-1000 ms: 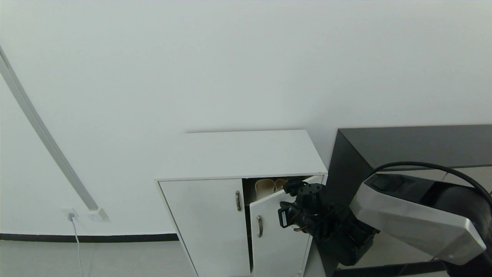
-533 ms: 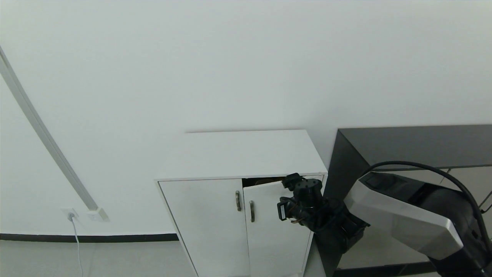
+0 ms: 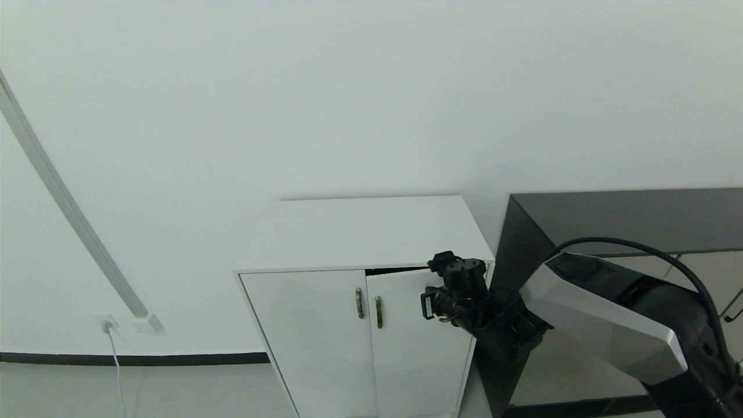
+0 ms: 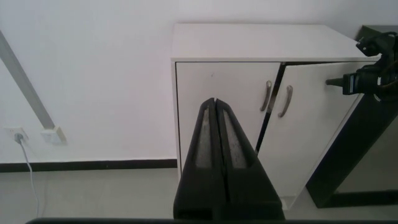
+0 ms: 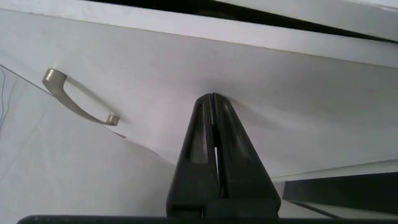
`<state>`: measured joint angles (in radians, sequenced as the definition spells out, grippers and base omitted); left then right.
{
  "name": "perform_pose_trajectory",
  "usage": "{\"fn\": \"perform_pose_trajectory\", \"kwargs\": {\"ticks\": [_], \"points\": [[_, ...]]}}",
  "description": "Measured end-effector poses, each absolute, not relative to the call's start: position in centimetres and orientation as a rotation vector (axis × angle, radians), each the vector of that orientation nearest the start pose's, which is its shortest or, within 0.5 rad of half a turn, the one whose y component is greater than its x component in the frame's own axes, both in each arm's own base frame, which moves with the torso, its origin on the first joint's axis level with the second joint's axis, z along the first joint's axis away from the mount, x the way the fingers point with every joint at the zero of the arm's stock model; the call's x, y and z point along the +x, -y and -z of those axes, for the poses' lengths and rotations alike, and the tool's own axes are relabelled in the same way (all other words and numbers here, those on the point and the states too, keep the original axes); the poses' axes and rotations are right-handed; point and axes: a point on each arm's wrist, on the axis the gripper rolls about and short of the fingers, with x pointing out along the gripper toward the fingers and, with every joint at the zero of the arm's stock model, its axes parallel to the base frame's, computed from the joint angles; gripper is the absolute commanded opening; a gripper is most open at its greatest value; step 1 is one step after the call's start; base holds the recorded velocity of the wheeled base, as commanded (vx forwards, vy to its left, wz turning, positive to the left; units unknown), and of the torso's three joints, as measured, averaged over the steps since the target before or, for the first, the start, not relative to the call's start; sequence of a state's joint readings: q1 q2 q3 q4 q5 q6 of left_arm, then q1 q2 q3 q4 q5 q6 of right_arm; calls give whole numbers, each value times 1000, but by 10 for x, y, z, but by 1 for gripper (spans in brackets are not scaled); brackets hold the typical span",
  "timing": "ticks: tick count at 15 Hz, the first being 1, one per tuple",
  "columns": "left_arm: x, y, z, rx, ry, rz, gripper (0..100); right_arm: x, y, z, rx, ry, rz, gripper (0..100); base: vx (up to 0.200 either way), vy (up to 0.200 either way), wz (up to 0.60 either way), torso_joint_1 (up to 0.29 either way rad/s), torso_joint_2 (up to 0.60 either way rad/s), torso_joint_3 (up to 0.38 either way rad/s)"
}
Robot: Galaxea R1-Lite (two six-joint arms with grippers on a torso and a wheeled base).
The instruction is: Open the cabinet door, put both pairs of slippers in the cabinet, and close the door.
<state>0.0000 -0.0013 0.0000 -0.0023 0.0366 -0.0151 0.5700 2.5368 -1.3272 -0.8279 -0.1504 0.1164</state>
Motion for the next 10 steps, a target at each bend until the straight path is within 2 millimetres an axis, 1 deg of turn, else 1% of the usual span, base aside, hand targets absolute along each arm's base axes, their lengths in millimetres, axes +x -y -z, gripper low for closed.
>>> {"fn": "perform_pose_trajectory", "kwargs": {"ticks": [6, 10], "points": [[-23, -1, -76, -15, 4, -37, 0, 412, -250, 2, -21, -385, -374, 0, 0, 0, 0, 0, 0, 0], [-23, -1, -76, -15, 3, -37, 0, 417, -247, 5, -20, -389, -364, 0, 0, 0, 0, 0, 0, 0]]}}
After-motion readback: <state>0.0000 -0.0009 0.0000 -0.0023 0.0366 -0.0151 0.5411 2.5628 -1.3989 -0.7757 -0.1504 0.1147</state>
